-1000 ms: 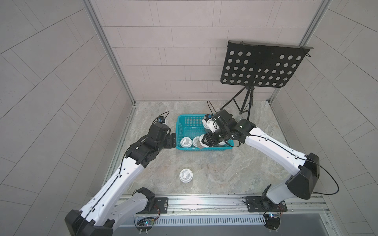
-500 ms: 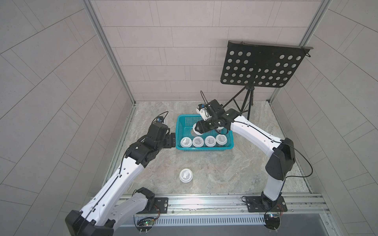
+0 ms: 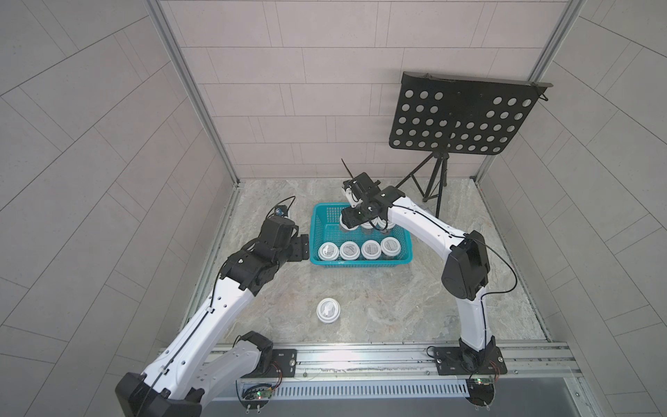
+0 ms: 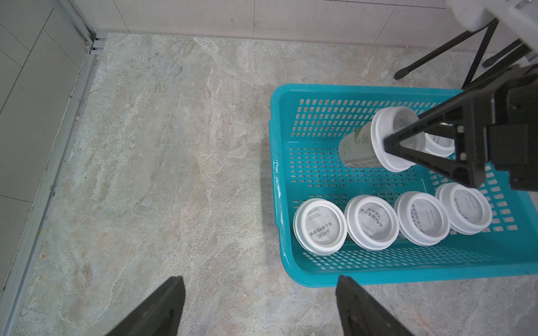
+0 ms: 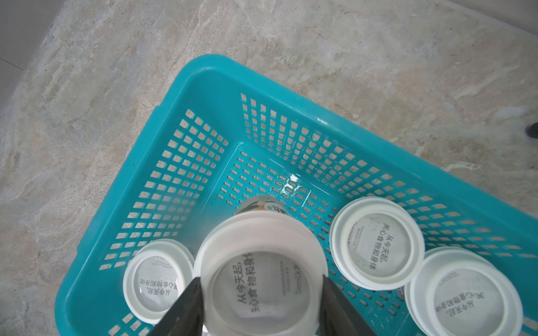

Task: Put the yogurt in the basket
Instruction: Place the yogurt in the basket.

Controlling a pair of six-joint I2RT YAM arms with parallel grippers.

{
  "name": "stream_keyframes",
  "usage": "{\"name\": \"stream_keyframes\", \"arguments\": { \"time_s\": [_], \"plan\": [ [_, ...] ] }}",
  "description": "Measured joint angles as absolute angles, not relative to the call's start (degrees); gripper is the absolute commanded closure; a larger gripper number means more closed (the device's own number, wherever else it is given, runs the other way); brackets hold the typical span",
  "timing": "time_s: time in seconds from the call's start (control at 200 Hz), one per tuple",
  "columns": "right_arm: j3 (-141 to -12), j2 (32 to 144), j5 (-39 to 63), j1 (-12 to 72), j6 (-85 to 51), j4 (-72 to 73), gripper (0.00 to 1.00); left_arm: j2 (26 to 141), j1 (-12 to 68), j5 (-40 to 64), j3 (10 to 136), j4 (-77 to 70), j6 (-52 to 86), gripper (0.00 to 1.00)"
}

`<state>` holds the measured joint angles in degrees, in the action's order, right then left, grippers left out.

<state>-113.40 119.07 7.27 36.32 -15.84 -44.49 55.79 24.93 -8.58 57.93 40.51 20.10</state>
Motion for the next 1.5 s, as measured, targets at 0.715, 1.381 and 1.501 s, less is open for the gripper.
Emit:
{"name": "stream_keyframes", "arguments": {
  "time_s": [0.715,1.381,1.501],
  "plan": [
    [-124.2,130.6,0.6,36.3,-15.0,-47.1,0.38,56.0,23.5,-6.9,57.9,40.4,20.1,0.12],
    [-132.3,137.0,-2.1,36.4,-15.0,-53.5,0.37,56.6,22.4,-5.0,57.8,40.1,20.1,0.12],
    [-133.3,137.2,-2.5,36.4,-15.0,-54.2,0.35,56.6,22.2,-4.9,57.8,40.1,20.1,0.12]
  ]
}}
